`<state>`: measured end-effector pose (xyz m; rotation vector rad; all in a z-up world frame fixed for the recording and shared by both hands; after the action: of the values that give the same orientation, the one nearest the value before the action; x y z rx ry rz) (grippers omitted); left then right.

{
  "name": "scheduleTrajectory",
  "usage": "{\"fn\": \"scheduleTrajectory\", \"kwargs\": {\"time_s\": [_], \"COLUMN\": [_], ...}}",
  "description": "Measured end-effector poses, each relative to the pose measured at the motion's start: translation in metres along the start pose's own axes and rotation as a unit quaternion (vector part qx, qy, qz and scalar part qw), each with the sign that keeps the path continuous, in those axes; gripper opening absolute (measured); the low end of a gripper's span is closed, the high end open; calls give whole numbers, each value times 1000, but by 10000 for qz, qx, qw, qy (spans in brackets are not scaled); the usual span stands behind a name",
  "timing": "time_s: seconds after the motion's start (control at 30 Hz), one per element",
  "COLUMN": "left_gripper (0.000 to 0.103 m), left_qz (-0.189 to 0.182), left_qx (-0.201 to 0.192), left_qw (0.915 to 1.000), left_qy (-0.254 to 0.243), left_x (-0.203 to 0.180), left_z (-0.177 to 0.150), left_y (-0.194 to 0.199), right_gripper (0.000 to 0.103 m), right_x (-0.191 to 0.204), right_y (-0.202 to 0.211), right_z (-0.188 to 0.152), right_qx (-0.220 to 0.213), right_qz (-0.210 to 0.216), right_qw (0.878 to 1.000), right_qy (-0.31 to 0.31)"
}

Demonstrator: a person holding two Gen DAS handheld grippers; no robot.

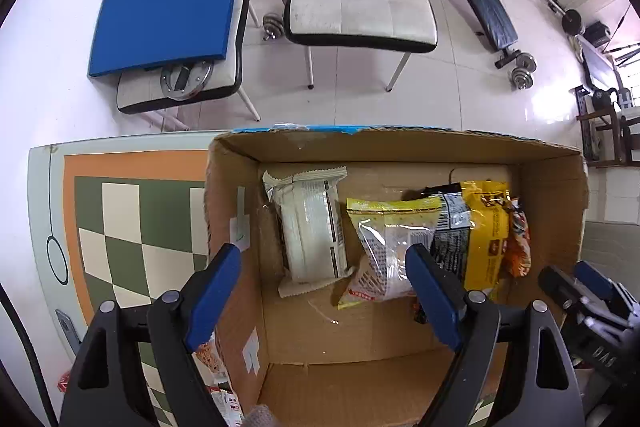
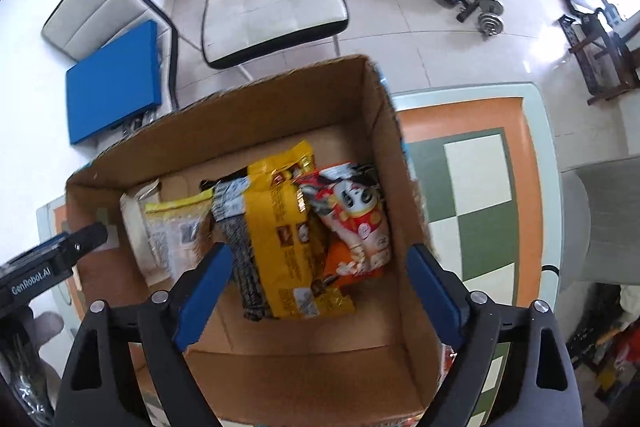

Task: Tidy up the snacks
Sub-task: 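Carry both packets into the cardboard box and open both tools, then grasp the small yellow Guoba bag with the left tool while the right grasps the green candy bag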

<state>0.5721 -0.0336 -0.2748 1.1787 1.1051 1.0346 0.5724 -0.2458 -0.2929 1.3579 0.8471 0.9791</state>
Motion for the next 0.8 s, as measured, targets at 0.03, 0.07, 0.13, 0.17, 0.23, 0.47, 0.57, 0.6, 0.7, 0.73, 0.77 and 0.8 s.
{"fn": "scheduleTrajectory", "kwargs": {"time_s": [0.03,0.07,0.13,0.17,0.23,0.47,0.57,0.6,0.7,0.73,0.77,0.8], "left_gripper": [84,84,84,84,84,90,90,90,90,90,90,90], "left_qz": [-63,-123,-173,-180,-167,-231,-231,-234,-114,-87,-28,46], "left_qx": [-36,-104,-250,-324,-470,-828,-1017,-1103,-1233,-1243,-1228,-1181], "left_qw": [10000,9999,9995,9992,9985,9959,9942,9933,9919,9918,9920,9926], "left_qy": [-22,-41,-119,-168,-238,-282,-251,-248,-267,-293,-302,-295], "left_x": [-1,-2,-5,-6,-9,-11,-7,-4,6,10,16,23], "left_z": [-2,-6,-15,-20,-29,-62,-83,-94,-128,-143,-159,-178], "left_y": [3,9,18,23,31,61,77,84,93,94,94,91], "right_gripper": [93,94,94,94,94,98,98,98,98,98,98,98], "right_x": [3,5,10,13,18,32,38,40,40,38,37,37], "right_y": [2,4,8,10,15,42,55,58,64,63,61,59], "right_z": [-5,-9,-17,-22,-31,-60,-81,-90,-120,-135,-145,-155], "right_qx": [-17,-37,-62,-66,-86,-423,-497,-501,-443,-374,-316,-244], "right_qz": [0,14,75,107,161,253,396,460,658,709,764,828], "right_qw": [10000,9999,9997,9995,9991,9969,9953,9948,9939,9940,9939,9937], "right_qy": [74,126,235,278,372,620,732,756,766,749,730,714]}}
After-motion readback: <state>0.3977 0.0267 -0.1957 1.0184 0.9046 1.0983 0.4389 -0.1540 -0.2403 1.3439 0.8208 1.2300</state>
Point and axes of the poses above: each gripper's, at about its wrist camera, not at the fingertips, and y roughly against the way its jaws point, x to its left, z to its top, the point moved 3 cm from there along -y, roughly the way its jaws point, and after that the axes turned 1 degree about -z, right-handed, at the moved point
